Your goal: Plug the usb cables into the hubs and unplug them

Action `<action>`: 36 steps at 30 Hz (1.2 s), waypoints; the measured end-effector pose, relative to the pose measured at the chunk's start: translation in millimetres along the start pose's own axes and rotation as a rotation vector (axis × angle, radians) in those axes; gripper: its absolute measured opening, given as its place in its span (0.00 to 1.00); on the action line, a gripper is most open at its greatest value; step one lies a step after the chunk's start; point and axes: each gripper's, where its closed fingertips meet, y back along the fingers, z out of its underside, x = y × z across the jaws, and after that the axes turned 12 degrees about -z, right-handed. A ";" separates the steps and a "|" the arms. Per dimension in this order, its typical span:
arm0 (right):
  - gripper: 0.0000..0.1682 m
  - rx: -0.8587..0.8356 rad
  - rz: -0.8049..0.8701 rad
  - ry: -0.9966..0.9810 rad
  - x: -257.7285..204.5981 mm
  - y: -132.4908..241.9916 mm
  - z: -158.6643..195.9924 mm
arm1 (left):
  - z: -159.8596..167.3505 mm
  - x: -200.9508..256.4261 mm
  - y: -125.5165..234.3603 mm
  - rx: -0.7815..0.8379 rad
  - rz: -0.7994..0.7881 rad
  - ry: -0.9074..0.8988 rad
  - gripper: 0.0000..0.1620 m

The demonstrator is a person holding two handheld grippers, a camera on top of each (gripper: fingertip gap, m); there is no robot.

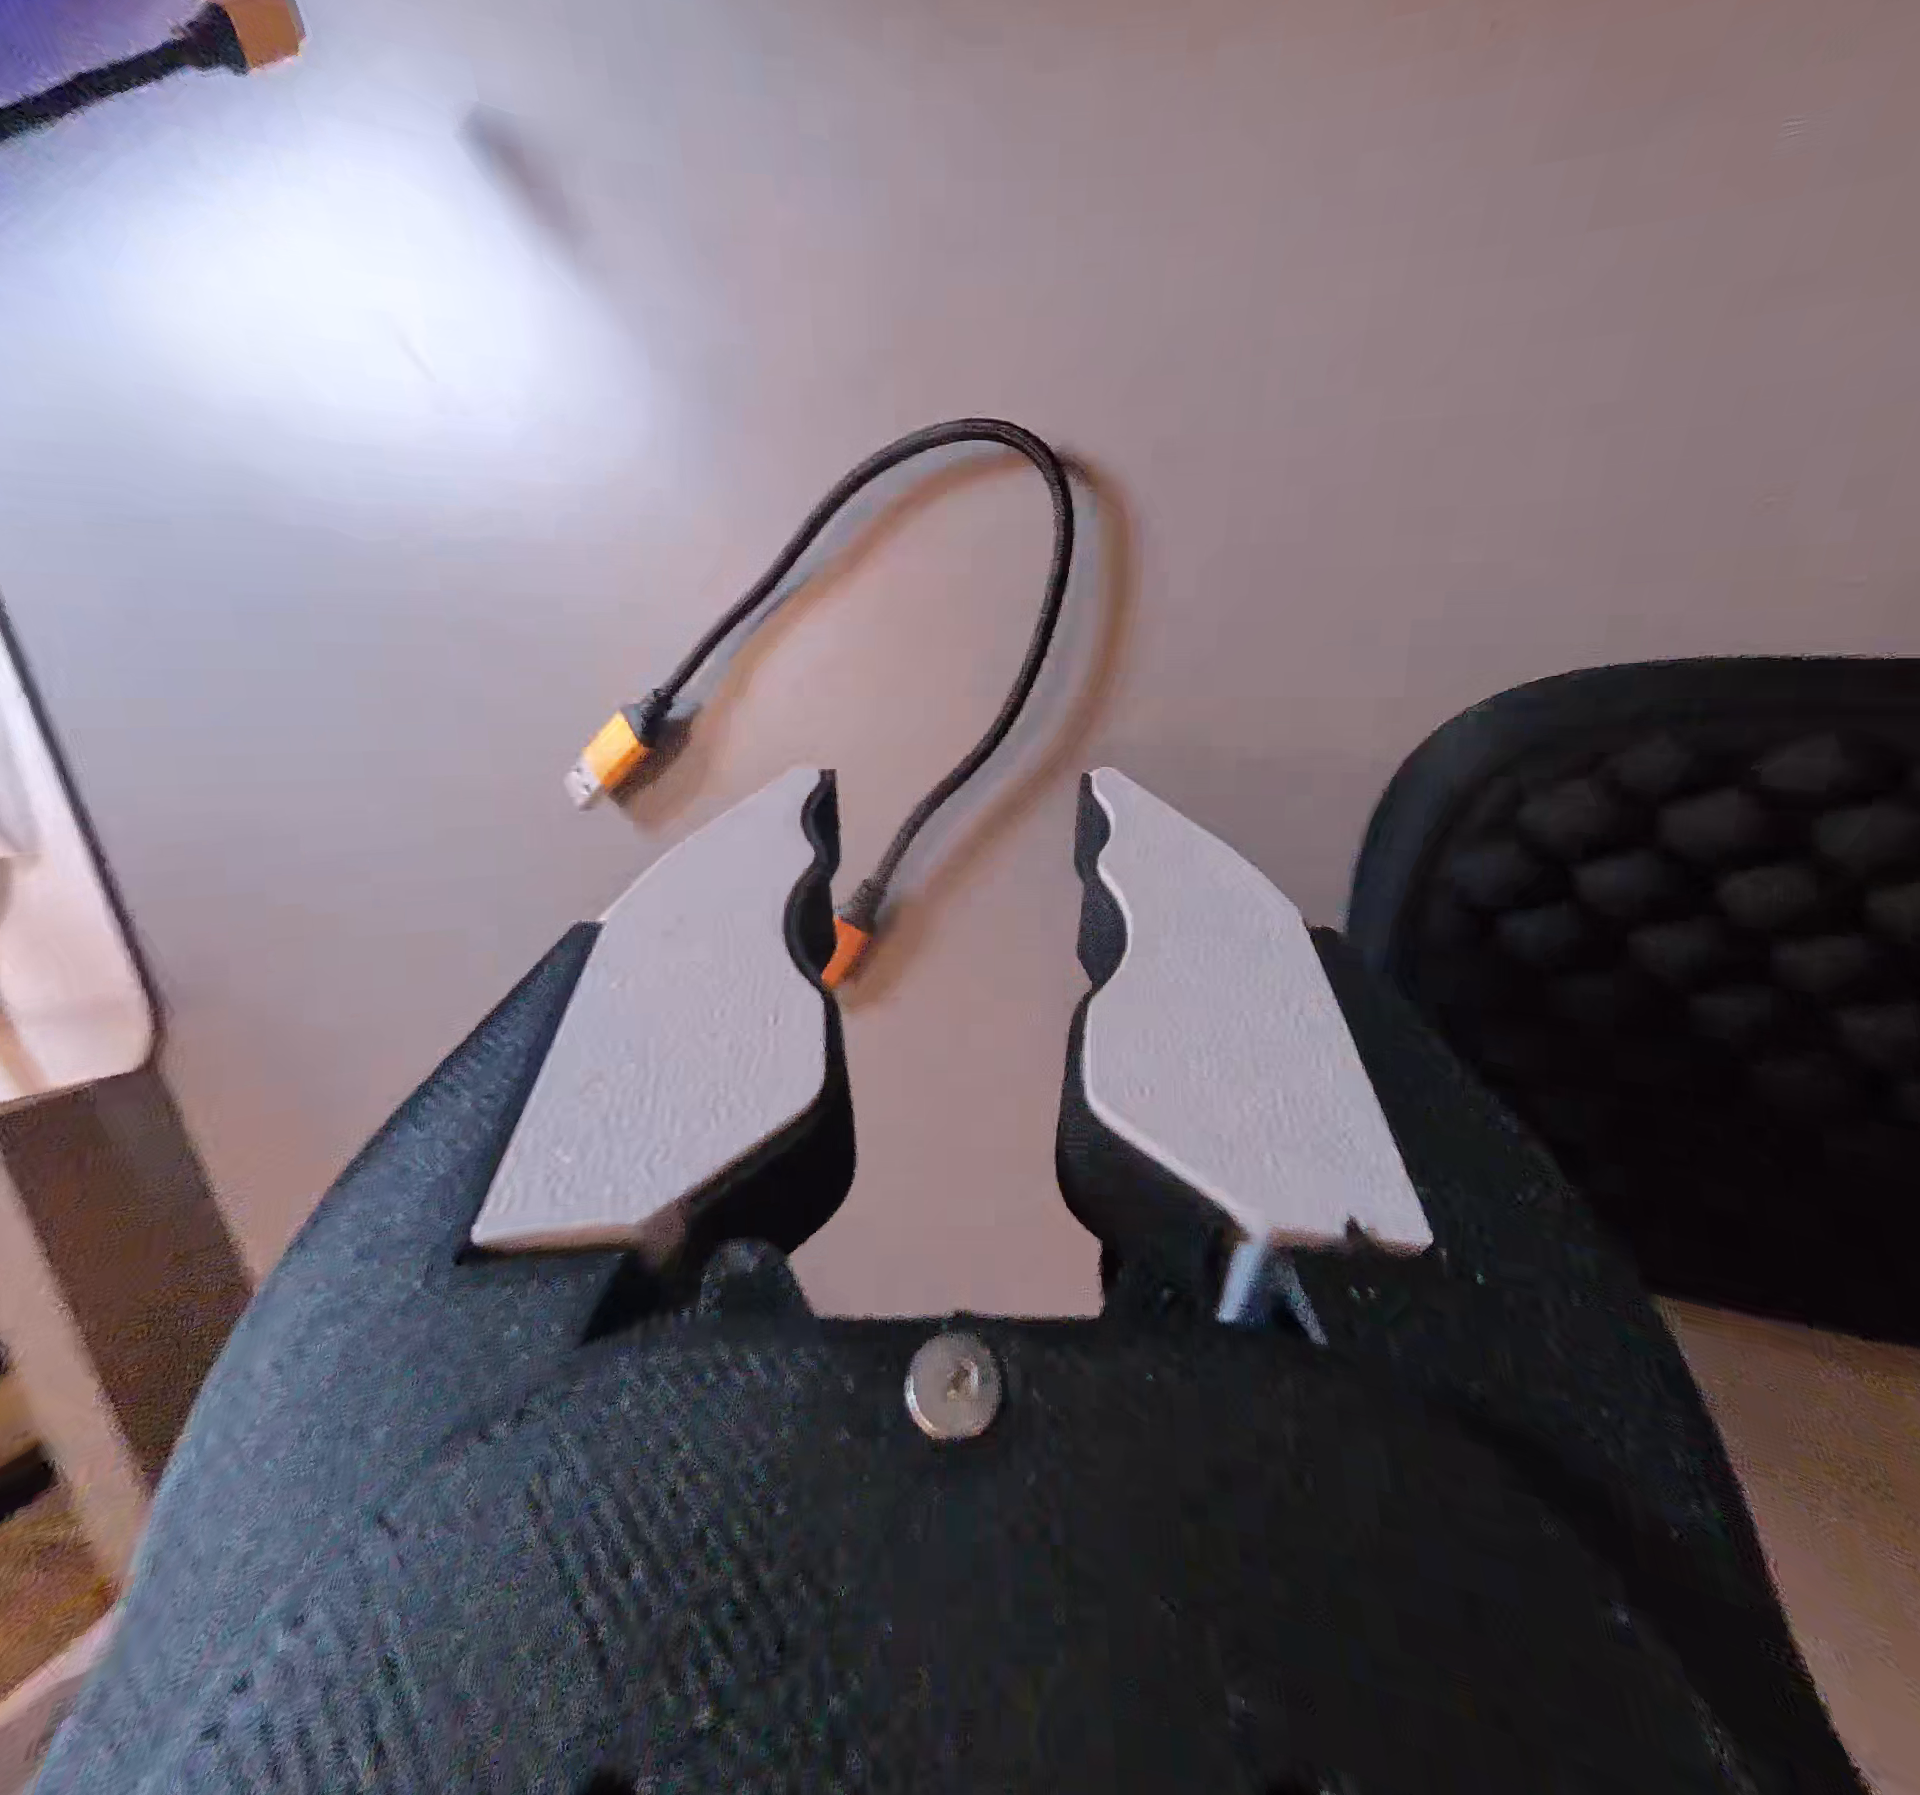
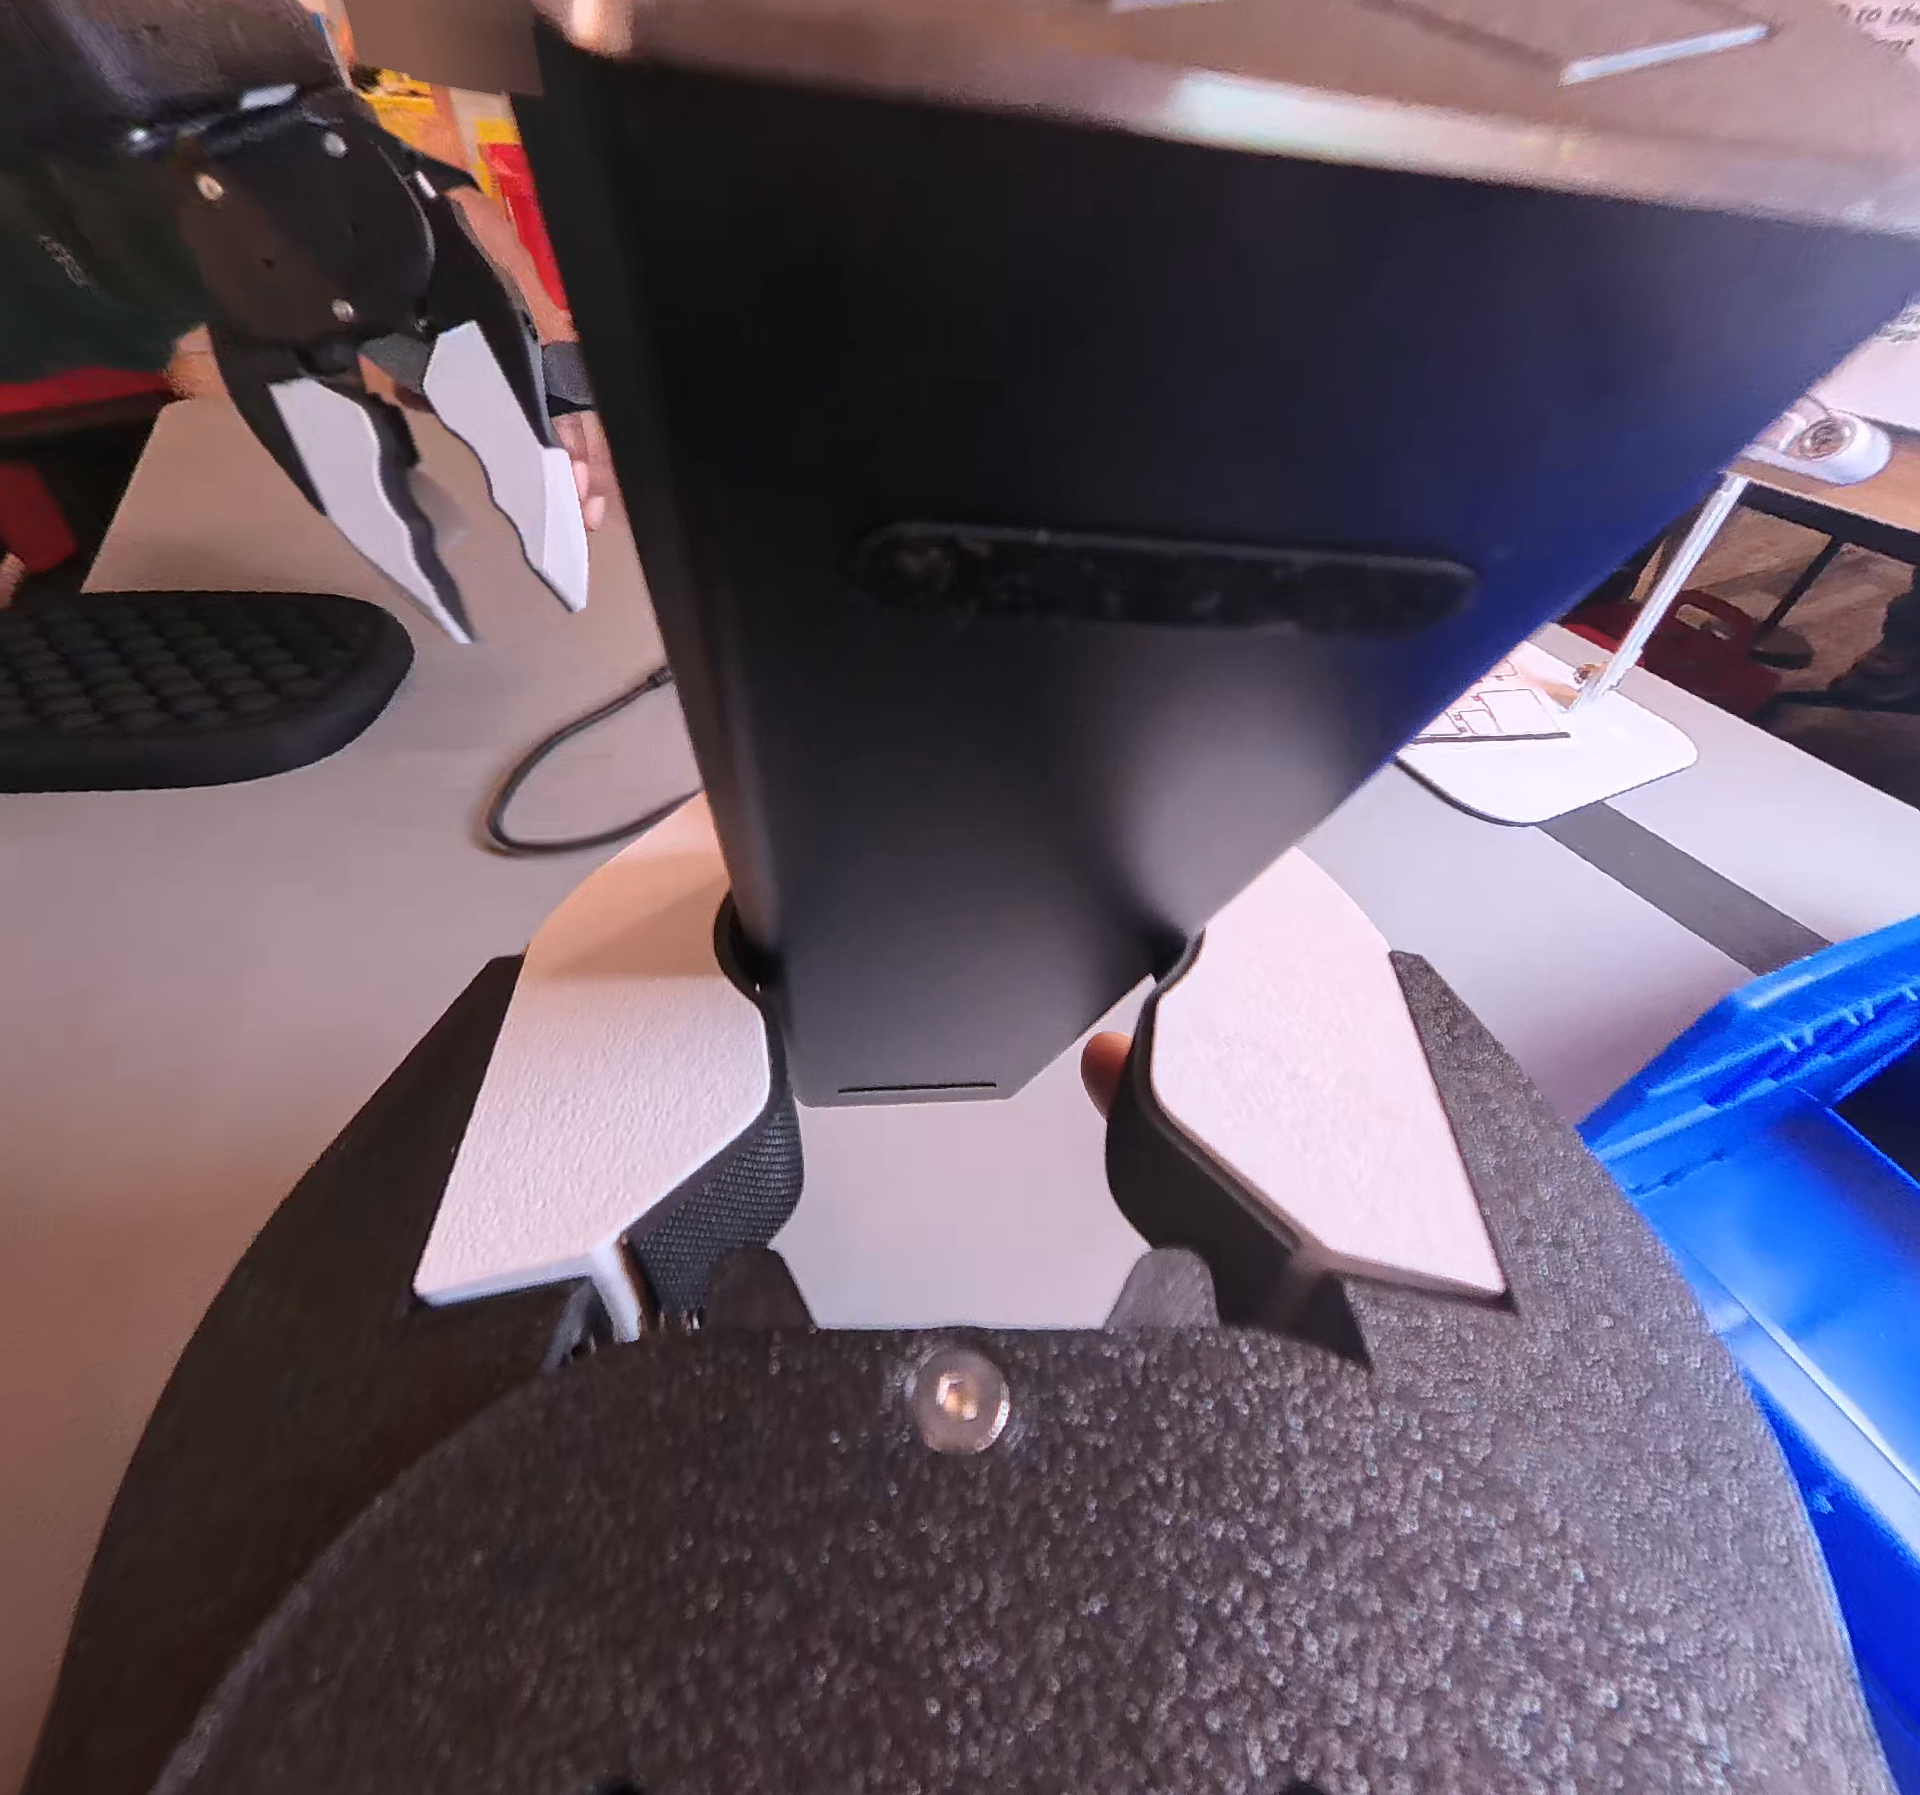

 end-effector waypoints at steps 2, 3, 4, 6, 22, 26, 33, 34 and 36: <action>0.43 -0.004 -0.006 0.001 -1.0 -1.1 0.5 | -2.6 2.6 8.5 0.036 0.046 0.178 0.33; 0.43 -0.004 -0.009 0.000 -1.5 -1.7 0.6 | -2.5 -10.6 8.8 0.052 -0.021 0.256 0.26; 0.43 -0.005 -0.010 -0.002 -1.6 -2.2 0.8 | -1.7 -24.0 7.0 0.059 -0.083 0.363 0.19; 0.43 -0.011 -0.007 -0.004 -1.4 -3.0 1.9 | 2.8 -49.5 -6.8 0.055 -0.159 0.727 0.14; 0.43 -0.002 0.031 -0.031 7.2 4.1 1.3 | 4.2 -75.0 -102.3 -0.160 -0.108 0.756 0.28; 0.43 0.008 0.045 -0.043 11.2 7.3 0.8 | -14.5 -65.6 -108.5 -0.105 -0.051 0.529 0.19; 0.44 0.004 0.051 -0.048 13.2 8.0 2.5 | -44.3 1.1 -77.2 0.114 0.232 0.027 0.19; 0.44 0.002 0.049 -0.046 12.6 7.6 2.6 | -48.7 6.8 -71.1 0.141 0.266 0.047 0.19; 0.44 0.000 0.048 -0.044 11.9 6.9 2.7 | -49.4 5.3 -65.0 0.148 0.237 0.086 0.19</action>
